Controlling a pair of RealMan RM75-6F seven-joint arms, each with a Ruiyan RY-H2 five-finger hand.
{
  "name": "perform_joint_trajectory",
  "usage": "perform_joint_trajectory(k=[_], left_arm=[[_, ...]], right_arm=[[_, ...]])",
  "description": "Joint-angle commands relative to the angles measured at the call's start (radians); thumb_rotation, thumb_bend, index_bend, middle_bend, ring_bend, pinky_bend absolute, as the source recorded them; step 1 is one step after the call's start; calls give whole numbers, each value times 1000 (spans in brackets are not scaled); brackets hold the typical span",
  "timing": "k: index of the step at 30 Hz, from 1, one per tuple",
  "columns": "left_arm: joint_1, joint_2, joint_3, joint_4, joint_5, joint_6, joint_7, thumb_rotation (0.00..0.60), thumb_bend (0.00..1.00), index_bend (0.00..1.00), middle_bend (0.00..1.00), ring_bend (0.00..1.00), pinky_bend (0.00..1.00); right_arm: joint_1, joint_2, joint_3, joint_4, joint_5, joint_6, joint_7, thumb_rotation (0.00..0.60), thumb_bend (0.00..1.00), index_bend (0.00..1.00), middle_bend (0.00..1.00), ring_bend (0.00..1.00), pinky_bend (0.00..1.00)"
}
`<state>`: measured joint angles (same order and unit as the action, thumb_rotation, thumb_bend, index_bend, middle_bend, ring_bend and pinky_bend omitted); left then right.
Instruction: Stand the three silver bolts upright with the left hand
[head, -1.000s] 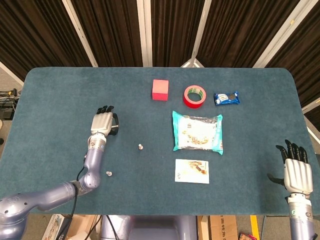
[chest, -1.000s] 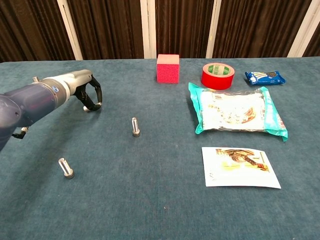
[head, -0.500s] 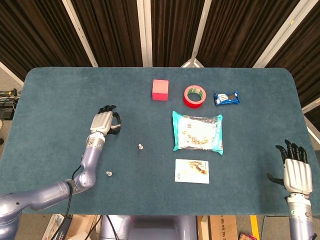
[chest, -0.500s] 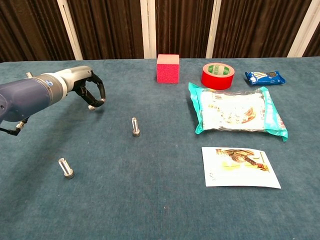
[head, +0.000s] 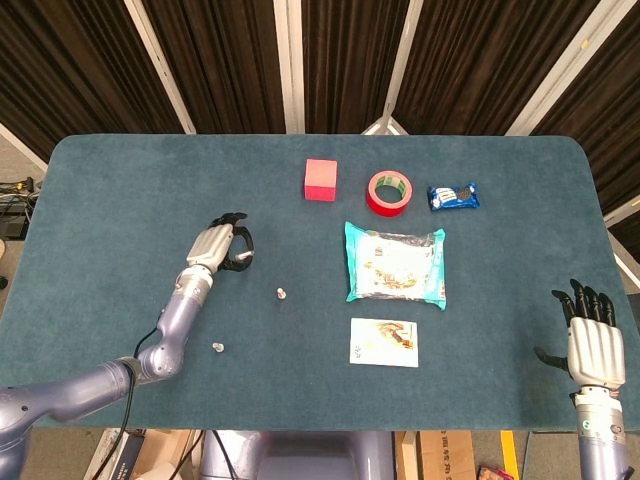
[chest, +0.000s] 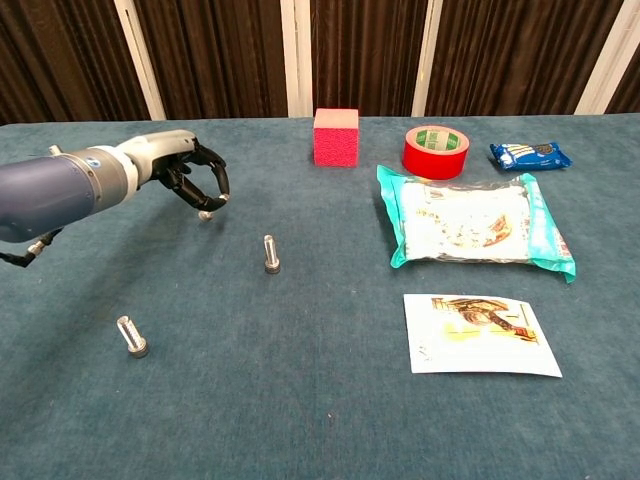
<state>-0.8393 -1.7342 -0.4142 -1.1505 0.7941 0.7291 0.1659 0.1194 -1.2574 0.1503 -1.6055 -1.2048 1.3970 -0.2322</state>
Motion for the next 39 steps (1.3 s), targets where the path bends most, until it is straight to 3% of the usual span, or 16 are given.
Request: perform_joint_trajectory(k=[1, 7, 19, 27, 39], left_arm=[[17, 22, 1, 4, 60, -53, -99, 600, 550, 564, 84, 0, 0], [42, 48, 9, 11, 182, -109, -279, 600, 550, 564, 83, 0, 0], [95, 132, 32, -2, 453, -208, -756, 600, 550, 562, 74, 0, 0], [88, 156, 96, 44, 582, -180, -911, 600, 544, 564, 72, 0, 0], [66, 160, 182, 106, 652, -145, -1057, 600, 543, 605, 66, 0, 0]], right_arm=[[0, 0, 0, 0, 1, -1, 1, 600, 21, 223, 64, 0, 0], [0, -2, -1, 0, -1, 1, -2, 600, 21, 224, 64, 0, 0], [0, -4, 1, 3, 3, 1, -3, 600, 21, 224, 64, 0, 0], [1, -8, -1, 2, 3, -2, -8, 600, 21, 224, 64, 0, 0], [0, -8, 1, 2, 5, 0, -7, 600, 21, 223, 64, 0, 0]])
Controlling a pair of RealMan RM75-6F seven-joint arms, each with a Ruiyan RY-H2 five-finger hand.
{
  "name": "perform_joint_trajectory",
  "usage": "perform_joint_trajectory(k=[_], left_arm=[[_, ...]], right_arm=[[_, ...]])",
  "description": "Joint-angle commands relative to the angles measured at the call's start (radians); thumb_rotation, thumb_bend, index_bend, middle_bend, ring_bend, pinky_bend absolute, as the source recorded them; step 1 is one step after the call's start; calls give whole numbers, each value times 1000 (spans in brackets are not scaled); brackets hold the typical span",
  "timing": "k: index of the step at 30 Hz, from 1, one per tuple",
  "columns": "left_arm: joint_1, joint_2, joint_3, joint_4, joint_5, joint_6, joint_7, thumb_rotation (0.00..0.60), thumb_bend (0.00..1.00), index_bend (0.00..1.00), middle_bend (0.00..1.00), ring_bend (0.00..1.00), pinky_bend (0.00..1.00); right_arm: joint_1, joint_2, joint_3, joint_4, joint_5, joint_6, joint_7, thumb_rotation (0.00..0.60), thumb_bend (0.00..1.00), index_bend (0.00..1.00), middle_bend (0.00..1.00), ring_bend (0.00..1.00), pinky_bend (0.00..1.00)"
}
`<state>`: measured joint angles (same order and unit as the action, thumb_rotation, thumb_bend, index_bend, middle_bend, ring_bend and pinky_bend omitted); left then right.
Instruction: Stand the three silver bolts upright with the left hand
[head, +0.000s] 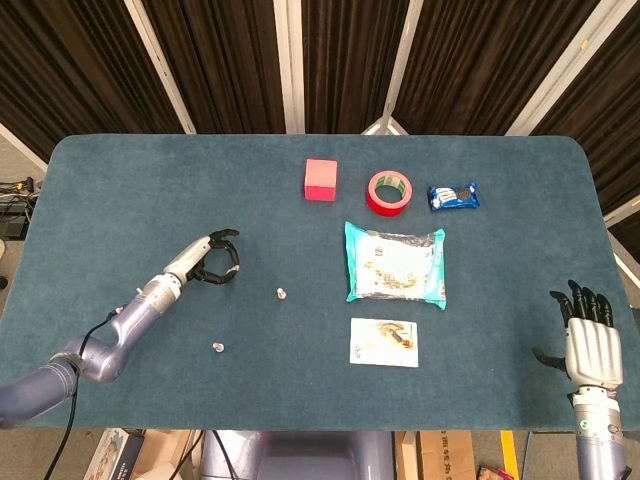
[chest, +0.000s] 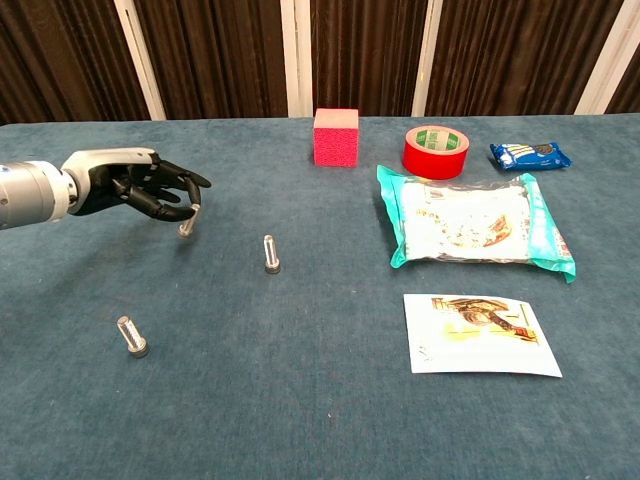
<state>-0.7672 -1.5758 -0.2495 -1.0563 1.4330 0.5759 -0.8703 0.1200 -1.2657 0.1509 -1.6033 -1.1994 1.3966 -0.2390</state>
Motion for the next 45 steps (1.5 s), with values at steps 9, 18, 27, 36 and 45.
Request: perform_joint_trajectory(k=[9, 18, 27, 36, 45], left_arm=[[-21, 9, 72, 42, 38, 26, -73, 600, 541, 627, 62, 0, 0], [-34, 23, 111, 45, 48, 38, -115, 600, 541, 641, 59, 0, 0], [-47, 48, 146, 27, 59, 26, -160, 600, 520, 641, 57, 0, 0], [-65, 83, 188, 15, 92, 30, -242, 600, 520, 671, 58, 0, 0], [-65, 84, 213, 36, 116, 95, -263, 600, 520, 678, 57, 0, 0]], right_arm=[[0, -3, 2, 1, 1, 3, 0, 600, 21, 223, 64, 0, 0], [-1, -9, 2, 3, 1, 6, -5, 600, 22, 223, 64, 0, 0], [-3, -10, 5, 2, 1, 13, -3, 600, 21, 224, 64, 0, 0], [-4, -12, 7, 3, 2, 16, -3, 600, 21, 224, 64, 0, 0], [-3, -14, 5, 2, 0, 12, 2, 600, 21, 224, 64, 0, 0]])
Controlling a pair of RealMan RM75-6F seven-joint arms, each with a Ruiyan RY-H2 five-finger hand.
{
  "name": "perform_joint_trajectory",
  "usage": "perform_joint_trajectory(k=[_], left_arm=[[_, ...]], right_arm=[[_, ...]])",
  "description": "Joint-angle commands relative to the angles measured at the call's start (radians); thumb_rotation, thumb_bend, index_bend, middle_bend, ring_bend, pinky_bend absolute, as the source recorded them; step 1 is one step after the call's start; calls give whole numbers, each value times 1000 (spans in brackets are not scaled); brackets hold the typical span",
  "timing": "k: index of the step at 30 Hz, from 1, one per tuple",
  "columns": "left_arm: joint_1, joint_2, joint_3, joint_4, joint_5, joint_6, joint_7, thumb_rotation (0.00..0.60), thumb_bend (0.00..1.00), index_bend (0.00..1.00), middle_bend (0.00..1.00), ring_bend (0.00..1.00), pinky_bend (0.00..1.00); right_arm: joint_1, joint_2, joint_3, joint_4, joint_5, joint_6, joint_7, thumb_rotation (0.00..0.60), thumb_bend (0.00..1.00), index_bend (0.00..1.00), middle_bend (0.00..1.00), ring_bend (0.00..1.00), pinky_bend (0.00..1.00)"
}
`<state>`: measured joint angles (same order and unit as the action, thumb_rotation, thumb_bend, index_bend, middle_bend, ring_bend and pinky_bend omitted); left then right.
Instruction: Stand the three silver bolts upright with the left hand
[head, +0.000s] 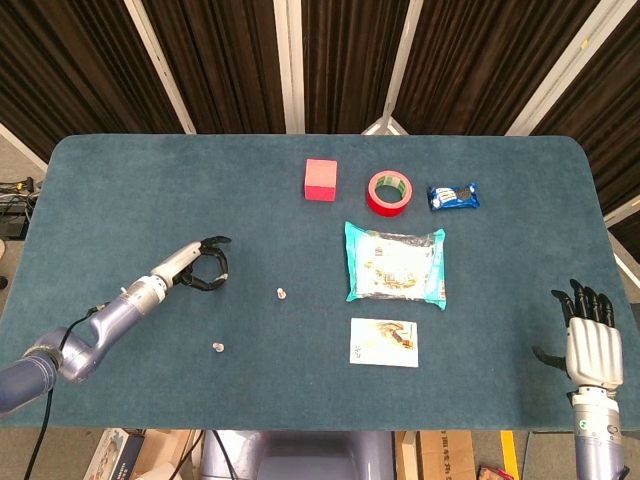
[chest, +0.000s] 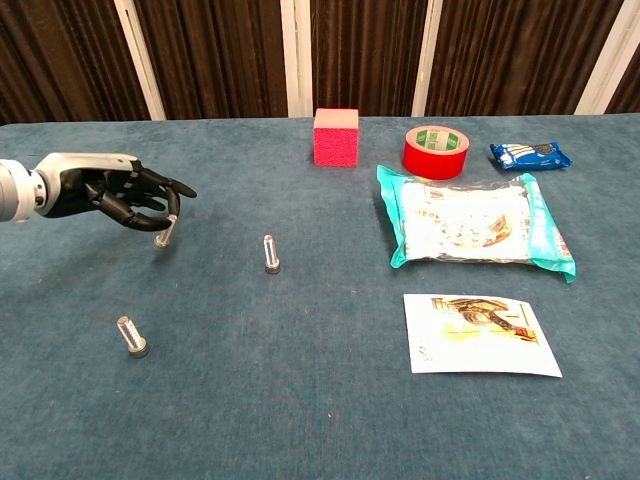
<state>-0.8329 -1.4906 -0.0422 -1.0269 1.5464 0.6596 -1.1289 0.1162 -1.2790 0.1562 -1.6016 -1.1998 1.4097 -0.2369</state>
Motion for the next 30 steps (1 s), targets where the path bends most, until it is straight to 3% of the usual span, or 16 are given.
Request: perform_joint_trajectory(k=[1, 30], left_arm=[[0, -2, 8, 8, 3, 13, -5, 600, 520, 679, 57, 0, 0], [-26, 14, 61, -11, 7, 31, 3, 600, 451, 678, 41, 0, 0]], right_arm=[[0, -1, 0, 0, 0, -1, 0, 600, 21, 224, 64, 0, 0], [-2, -7, 8, 1, 5, 11, -2, 600, 21, 235, 64, 0, 0]])
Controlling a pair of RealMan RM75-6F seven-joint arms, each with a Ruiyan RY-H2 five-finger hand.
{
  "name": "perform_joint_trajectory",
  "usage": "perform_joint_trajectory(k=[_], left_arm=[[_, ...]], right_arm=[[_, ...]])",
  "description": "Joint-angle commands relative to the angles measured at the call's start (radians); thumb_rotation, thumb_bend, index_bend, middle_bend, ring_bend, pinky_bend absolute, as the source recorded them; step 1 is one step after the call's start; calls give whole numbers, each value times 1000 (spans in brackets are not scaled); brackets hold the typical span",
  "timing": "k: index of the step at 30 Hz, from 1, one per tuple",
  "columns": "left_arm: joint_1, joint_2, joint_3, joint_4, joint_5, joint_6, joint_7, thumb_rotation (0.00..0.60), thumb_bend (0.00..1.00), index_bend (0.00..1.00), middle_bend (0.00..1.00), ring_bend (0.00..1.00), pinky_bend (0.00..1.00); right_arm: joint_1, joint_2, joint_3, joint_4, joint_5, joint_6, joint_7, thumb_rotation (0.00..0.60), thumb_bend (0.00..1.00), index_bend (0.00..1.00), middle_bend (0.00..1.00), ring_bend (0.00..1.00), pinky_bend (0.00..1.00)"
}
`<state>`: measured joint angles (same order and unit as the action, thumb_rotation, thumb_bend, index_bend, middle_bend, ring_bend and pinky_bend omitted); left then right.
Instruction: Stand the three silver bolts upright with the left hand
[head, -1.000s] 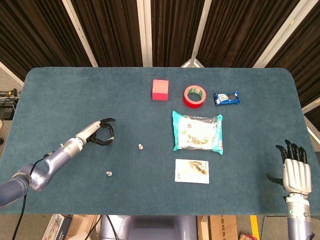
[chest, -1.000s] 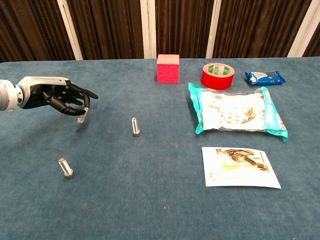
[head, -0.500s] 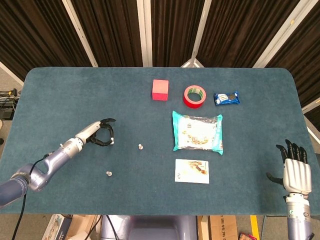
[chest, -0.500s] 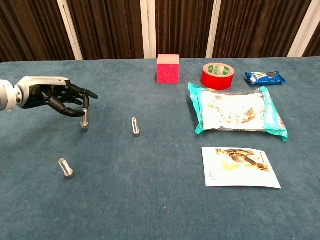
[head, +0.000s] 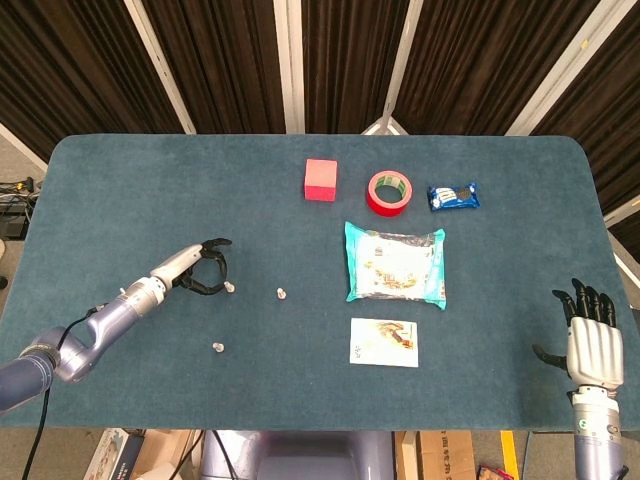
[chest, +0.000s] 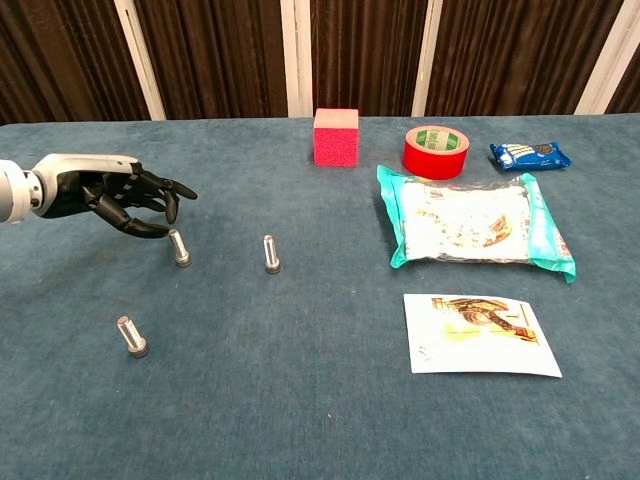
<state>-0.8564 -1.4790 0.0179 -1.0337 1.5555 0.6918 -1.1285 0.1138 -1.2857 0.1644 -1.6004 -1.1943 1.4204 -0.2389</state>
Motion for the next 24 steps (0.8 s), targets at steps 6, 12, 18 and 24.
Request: perform_joint_trajectory(k=[6, 12, 18, 24], left_arm=[[-4, 25, -7, -43, -8, 16, -4, 600, 451, 663, 25, 0, 0], [-4, 125, -50, -172, -15, 93, 53, 600, 447, 651, 26, 0, 0], [56, 237, -137, -358, -120, 249, 467, 600, 447, 501, 32, 0, 0], [240, 348, -167, -723, -360, 589, 1199, 600, 405, 407, 15, 0, 0]], right_arm=[[-1, 0, 0, 1, -2, 2, 0, 600, 21, 235, 64, 0, 0], [-2, 3, -3, -3, -10, 5, -1, 600, 21, 235, 64, 0, 0], [-3, 8, -6, -8, -18, 7, 2, 600, 21, 235, 64, 0, 0], [-4, 24, -17, -17, -48, 6, 15, 600, 21, 235, 64, 0, 0]])
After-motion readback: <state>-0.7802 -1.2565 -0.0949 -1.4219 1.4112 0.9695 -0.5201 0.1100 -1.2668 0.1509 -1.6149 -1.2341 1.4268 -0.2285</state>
